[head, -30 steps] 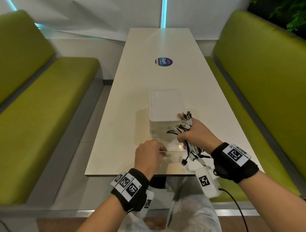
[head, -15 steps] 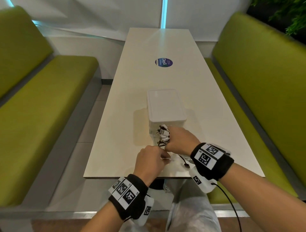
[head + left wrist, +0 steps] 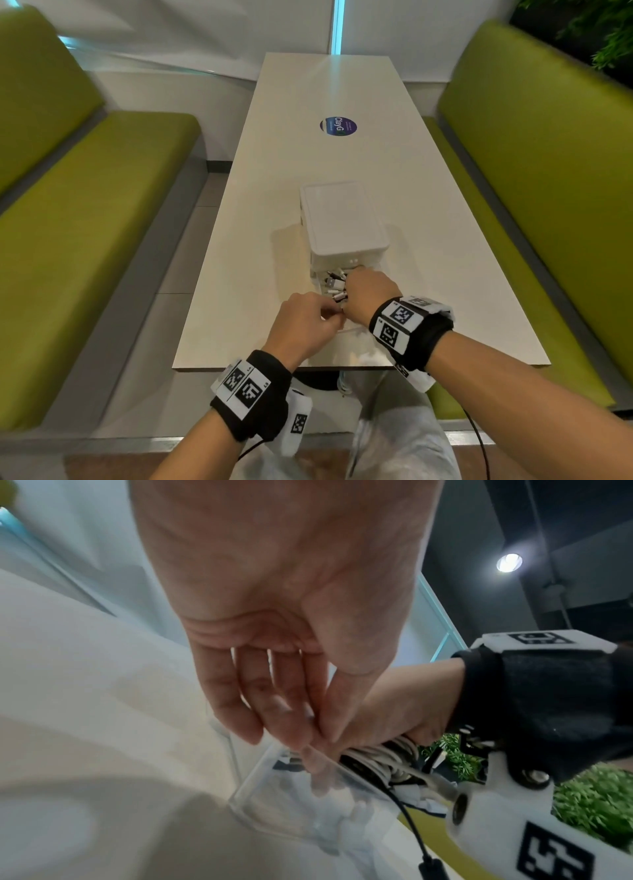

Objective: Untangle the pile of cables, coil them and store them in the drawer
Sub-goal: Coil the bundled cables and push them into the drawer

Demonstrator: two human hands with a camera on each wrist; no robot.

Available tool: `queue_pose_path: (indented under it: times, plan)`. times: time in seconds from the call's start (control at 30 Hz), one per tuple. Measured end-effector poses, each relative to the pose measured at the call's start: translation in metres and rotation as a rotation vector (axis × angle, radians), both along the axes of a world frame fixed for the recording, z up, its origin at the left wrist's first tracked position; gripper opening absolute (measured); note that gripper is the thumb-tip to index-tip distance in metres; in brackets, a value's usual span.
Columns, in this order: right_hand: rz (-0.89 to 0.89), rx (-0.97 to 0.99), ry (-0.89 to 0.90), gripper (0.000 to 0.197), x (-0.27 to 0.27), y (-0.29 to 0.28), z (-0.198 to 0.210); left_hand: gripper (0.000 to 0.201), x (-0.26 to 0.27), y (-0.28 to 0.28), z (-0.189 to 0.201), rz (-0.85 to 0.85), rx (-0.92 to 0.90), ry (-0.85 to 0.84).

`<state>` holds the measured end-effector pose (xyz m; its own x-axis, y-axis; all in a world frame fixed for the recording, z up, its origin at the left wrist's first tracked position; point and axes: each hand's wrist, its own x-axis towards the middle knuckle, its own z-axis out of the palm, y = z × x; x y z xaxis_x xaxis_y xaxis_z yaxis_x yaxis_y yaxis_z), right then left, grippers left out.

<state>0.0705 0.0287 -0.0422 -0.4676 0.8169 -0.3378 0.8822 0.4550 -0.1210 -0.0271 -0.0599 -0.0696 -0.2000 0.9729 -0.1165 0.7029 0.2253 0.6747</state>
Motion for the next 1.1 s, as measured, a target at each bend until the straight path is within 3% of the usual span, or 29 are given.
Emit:
queue_pose_path:
  times: [0.13, 0.37, 0.57, 0.77, 0.87, 1.0, 1.1]
  plan:
    - [-0.062, 0.047, 0.032, 0.026, 0.001, 0.000, -0.007, 0.014, -0.002, -0.001, 0.002, -0.056, -0.007, 0.051]
    - [-0.142, 0.082, 0.068, 0.035, 0.003, 0.003, -0.014, 0.010, -0.007, 0.008, 0.002, -0.146, -0.060, -0.016]
    - [-0.150, 0.146, -0.159, 0.054, -0.012, 0.001, -0.022, 0.012, -0.006, 0.006, -0.002, -0.155, -0.051, -0.056]
    - [-0.180, 0.173, -0.251, 0.058, -0.021, 0.004, -0.027, 0.013, -0.008, 0.004, 0.000, -0.180, -0.055, -0.030]
    - [-0.205, 0.146, -0.244, 0.066, -0.022, 0.005, -0.028, 0.013, -0.009, 0.003, 0.001, -0.173, -0.034, -0.021]
    - [-0.245, 0.072, -0.134, 0.062, -0.020, 0.012, -0.030, 0.008, -0.015, 0.004, 0.002, -0.147, 0.016, 0.014]
    - [-0.259, 0.012, -0.104, 0.065, -0.018, 0.015, -0.027, 0.035, -0.023, 0.012, 0.000, -0.116, 0.121, 0.027]
